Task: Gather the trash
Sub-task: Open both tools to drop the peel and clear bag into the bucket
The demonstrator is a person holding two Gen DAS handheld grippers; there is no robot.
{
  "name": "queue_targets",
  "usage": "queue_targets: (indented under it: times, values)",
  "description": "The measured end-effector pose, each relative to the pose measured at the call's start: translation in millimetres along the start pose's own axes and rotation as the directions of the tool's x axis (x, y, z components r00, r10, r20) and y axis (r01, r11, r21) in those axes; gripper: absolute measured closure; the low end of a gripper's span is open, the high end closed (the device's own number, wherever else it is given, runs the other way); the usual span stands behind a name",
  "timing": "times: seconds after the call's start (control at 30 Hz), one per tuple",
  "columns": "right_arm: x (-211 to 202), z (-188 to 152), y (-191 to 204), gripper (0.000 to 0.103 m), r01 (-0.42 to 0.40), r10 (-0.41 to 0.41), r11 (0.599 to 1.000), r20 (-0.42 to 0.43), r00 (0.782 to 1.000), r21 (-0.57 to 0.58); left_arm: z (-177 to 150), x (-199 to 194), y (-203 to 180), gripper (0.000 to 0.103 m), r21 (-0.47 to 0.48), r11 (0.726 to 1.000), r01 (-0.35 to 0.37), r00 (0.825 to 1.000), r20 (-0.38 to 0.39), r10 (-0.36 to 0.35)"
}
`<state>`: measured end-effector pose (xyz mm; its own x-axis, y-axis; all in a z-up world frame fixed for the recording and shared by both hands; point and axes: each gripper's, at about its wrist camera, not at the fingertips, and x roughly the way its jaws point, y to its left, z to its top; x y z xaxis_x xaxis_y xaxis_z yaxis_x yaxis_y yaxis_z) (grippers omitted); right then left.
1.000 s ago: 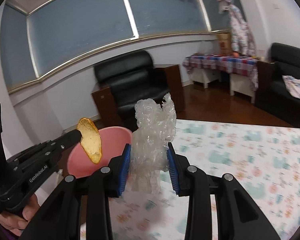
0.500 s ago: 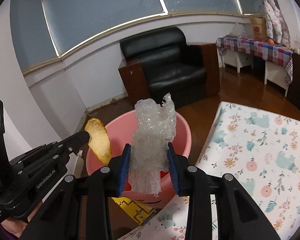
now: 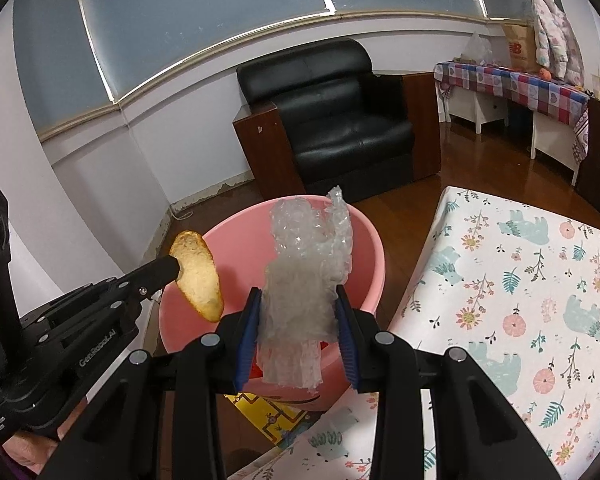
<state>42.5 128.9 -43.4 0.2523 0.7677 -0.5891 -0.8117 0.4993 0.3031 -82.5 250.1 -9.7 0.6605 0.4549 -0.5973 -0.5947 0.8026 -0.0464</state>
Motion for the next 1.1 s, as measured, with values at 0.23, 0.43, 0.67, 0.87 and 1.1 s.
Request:
queue_targets:
  times: [0.23, 0.43, 0.67, 0.87, 1.1]
  values:
    - [2.5, -1.9, 2.9, 0.068, -0.002, 0.002, 1.0, -0.006, 1.0, -0.006, -1.1, 1.4, 0.8, 0.101, -0.009, 1.0, -0.004, 1.0, -0.008, 0.004]
    - [8.8, -4.6, 3.7, 0.068, 0.001, -0.001, 1.0, -0.019, 1.0, -0.009, -1.5, 6.0, 1.6, 0.101, -0.021, 1.0, -0.001, 1.0, -0.025, 0.001]
    - [16.3, -6.0, 7.3, 0.067, 0.0, -0.001, 1.0, -0.034, 0.999, -0.013, -0.1, 12.6, 5.3, 0.1, -0.037, 0.999, -0.006, 0.999, -0.046, 0.004]
    - [20.7, -4.3, 8.5, 0.067, 0.001, -0.002, 1.0, -0.041, 0.999, -0.02, 0.3, 13.2, 7.8, 0.073, -0.05, 0.999, 0.001, 0.999, -0.039, -0.003]
    - [24.2, -0.9, 9.8, 0.066, 0.0, -0.001, 1.0, -0.039, 0.999, -0.024, -2.4, 13.8, 8.3, 0.069, -0.046, 0.999, 0.01, 0.999, -0.038, -0.011]
